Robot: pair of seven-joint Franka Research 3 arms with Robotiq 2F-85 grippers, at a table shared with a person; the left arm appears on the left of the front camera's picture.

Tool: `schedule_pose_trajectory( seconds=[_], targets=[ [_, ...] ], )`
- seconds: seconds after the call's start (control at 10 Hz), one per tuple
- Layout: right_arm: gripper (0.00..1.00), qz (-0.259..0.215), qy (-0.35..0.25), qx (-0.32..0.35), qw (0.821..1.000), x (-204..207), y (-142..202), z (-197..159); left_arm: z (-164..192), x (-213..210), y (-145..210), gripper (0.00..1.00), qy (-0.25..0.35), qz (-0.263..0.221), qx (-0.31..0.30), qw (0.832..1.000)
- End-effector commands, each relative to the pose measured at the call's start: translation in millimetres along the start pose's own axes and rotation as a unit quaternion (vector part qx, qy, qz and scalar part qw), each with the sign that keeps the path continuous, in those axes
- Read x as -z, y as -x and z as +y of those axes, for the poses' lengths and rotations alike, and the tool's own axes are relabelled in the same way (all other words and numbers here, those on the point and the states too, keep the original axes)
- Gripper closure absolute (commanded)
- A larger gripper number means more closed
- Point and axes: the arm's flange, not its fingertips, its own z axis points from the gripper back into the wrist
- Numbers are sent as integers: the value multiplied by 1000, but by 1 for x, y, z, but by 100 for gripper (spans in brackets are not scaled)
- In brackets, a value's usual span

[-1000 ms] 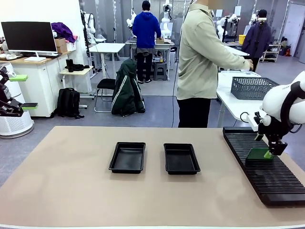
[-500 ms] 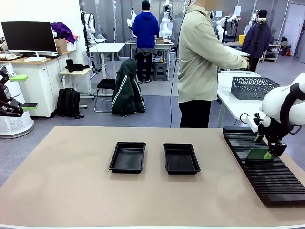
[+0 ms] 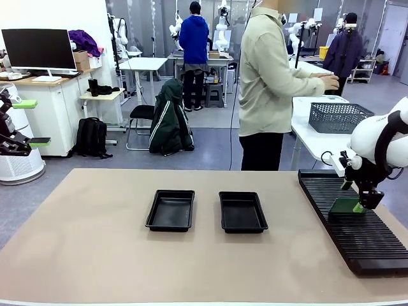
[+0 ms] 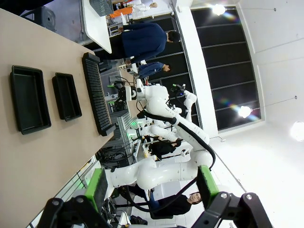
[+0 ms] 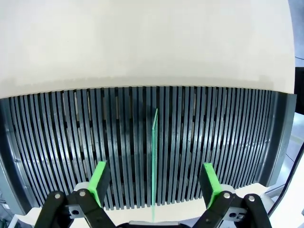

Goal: Inspect and transfer BCBs to ESD trays.
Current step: Pick up the Blank PCB from the PCB Rack and place it in the left ESD tray.

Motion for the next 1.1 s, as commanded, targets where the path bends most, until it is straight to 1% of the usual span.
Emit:
schedule_pose_trajectory(
  seconds=[0.0, 0.3, 0.5, 0.6, 0.7, 0.8, 0.9, 1.0],
  targets=[
    [0, 8, 16, -15, 1000, 3, 2, -6, -1, -1, 0, 0, -3, -3, 2, 1000],
    [0, 13, 12, -37, 999, 0, 10, -4, -1, -1, 0, 0, -3, -3, 2, 1000],
    [3, 25, -4, -37, 999, 4, 10, -3, -1, -1, 0, 0, -3, -3, 2, 1000],
    [37, 21, -2, -41, 999, 5, 12, -2, -1, -1, 0, 0, -3, -3, 2, 1000],
    [63, 24, -3, -41, 999, 5, 13, -2, -1, -1, 0, 0, -3, -3, 2, 1000],
    [97, 27, -2, -37, 999, 7, 14, -3, -1, -1, 0, 0, -3, -3, 2, 1000],
    [100, 26, -1, -38, 999, 8, 15, -3, -1, -1, 0, 0, -3, -3, 2, 1000],
    [100, 23, 1, -40, 999, 9, 16, -2, -1, -1, 0, 0, -3, -3, 2, 1000]
  ],
)
